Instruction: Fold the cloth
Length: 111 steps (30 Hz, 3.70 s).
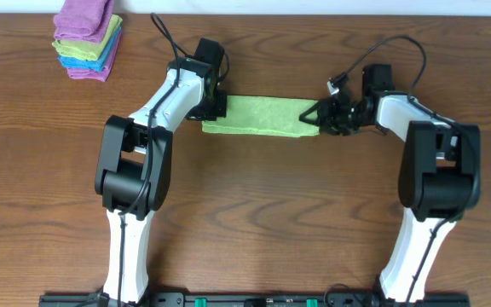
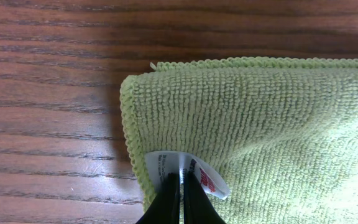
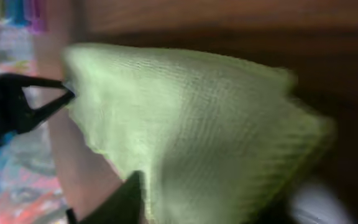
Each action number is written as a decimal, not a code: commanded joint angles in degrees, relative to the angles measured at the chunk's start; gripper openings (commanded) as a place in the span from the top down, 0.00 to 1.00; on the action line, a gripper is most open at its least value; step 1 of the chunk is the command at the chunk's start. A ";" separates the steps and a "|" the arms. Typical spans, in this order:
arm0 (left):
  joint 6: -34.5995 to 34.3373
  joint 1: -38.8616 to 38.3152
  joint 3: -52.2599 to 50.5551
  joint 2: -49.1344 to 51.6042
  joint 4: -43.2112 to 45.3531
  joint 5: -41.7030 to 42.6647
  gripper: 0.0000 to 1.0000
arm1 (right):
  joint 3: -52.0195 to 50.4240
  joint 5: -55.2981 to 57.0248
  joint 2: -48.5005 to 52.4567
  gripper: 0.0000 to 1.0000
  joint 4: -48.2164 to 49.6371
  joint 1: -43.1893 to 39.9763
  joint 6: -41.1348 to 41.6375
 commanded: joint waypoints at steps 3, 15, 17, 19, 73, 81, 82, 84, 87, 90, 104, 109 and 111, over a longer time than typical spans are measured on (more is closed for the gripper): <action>0.61 -0.09 -0.68 0.44 -0.28 4.33 0.94 | 8.00 4.20 0.44 0.99 -6.19 0.28 0.81; 0.85 2.82 6.86 -15.74 -2.27 0.55 0.94 | 30.40 36.65 0.20 0.99 -38.47 0.50 -2.40; 0.85 4.02 6.86 -19.08 -3.28 -0.24 0.94 | 33.33 46.10 0.20 0.99 -43.69 0.50 -0.79; 0.83 5.29 6.86 -21.68 -3.96 -0.22 0.94 | 35.12 54.12 0.20 0.98 -47.04 0.52 1.64; 1.29 12.33 6.86 -31.26 -6.08 2.97 0.94 | 36.17 42.51 7.56 0.66 -37.00 26.82 -14.03; -0.28 17.00 6.84 -31.15 -4.55 8.33 0.90 | 37.03 45.66 2.14 0.58 -37.09 25.49 -14.01; -0.28 17.57 6.75 -31.06 -4.61 9.57 0.88 | 37.03 46.25 1.09 0.59 -36.98 25.16 -14.01; -0.26 17.92 5.86 -30.58 -4.59 10.43 0.86 | 37.03 46.40 -1.81 0.98 -36.96 23.67 -14.01; -0.26 17.07 2.12 -28.57 -3.15 13.66 0.83 | 37.03 47.76 -3.37 0.98 -36.87 19.87 -13.57; -0.63 15.63 -1.75 -24.65 -0.57 22.05 0.83 | 35.67 47.60 -3.30 0.98 -36.63 14.58 -11.30; -10.67 4.09 -5.97 -4.94 18.45 37.73 0.37 | 18.84 46.25 -3.26 0.98 -20.11 8.72 -4.98; -11.87 2.58 -5.97 -2.54 19.39 37.75 0.32 | 16.87 47.63 -2.80 0.98 -16.85 8.28 -4.22; -11.87 1.99 -5.97 -2.25 19.74 37.75 0.29 | 16.81 49.40 -2.19 0.98 -15.76 8.26 -3.23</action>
